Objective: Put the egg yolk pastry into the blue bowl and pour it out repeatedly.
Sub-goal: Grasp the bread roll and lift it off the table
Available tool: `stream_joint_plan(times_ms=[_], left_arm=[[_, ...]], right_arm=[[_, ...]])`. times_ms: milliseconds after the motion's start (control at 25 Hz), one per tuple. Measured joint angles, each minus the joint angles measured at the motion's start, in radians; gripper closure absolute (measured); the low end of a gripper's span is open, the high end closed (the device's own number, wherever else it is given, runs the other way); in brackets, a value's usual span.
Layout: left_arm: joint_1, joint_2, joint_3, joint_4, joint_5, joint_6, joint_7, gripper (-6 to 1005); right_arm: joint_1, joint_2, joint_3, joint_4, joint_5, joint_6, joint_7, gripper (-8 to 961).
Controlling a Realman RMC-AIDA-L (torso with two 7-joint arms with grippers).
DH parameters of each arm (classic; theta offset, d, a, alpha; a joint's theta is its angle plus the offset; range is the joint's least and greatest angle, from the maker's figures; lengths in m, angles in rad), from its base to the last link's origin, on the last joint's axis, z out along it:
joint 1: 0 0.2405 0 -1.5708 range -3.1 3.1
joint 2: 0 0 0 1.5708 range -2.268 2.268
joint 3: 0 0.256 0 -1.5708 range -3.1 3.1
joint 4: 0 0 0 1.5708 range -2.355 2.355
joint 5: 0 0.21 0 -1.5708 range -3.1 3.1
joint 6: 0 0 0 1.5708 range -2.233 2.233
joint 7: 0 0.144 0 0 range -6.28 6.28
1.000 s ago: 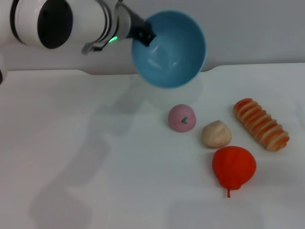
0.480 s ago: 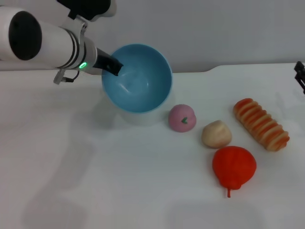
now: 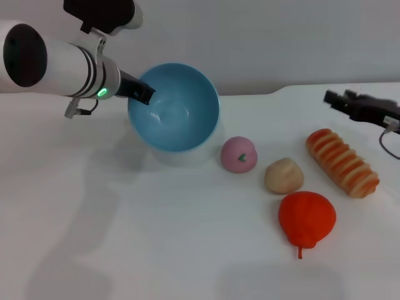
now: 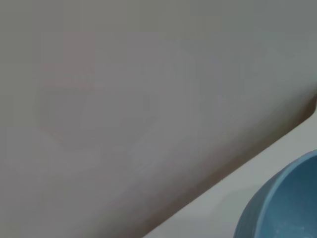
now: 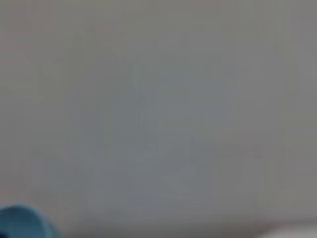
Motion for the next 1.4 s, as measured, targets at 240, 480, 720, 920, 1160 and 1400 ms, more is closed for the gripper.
stream_joint_plan(times_ms=[240,480,720,920,1160,1400], left_arm=[[-0.002,0.003,-0.011,0.004,0.000,0.002,0.000,999],[-0.003,0.001,-0.011,0.005,0.000,0.003,0.000,1000],[-0.003,-0.003,-0.002,0.015,0.000,0.011,-0.019,1000],[-0.009,-0.003,0.001,0.030,0.000,0.015,-0.023,999],[-0.006,-0.002,0.001,0.030,0.000,0.015,-0.023,999],[-0.004,-0.001,0.001,0.030,0.000,0.015,-0.018,999]], right_arm=[[0.087,-0.039,0.014,-0.073,-0.493,-0.058,0.628,449],[0.152,-0.055,0.008,-0.061,-0.622,-0.112,0.750,448],[0.237,-0.042,0.003,0.046,-0.683,-0.037,0.759,449],[0.268,-0.016,0.002,0.086,-0.730,-0.008,0.761,448],[0.271,0.003,0.001,0.097,-0.733,0.002,0.761,449],[0.260,0.015,0.001,0.104,-0.734,0.012,0.764,448]])
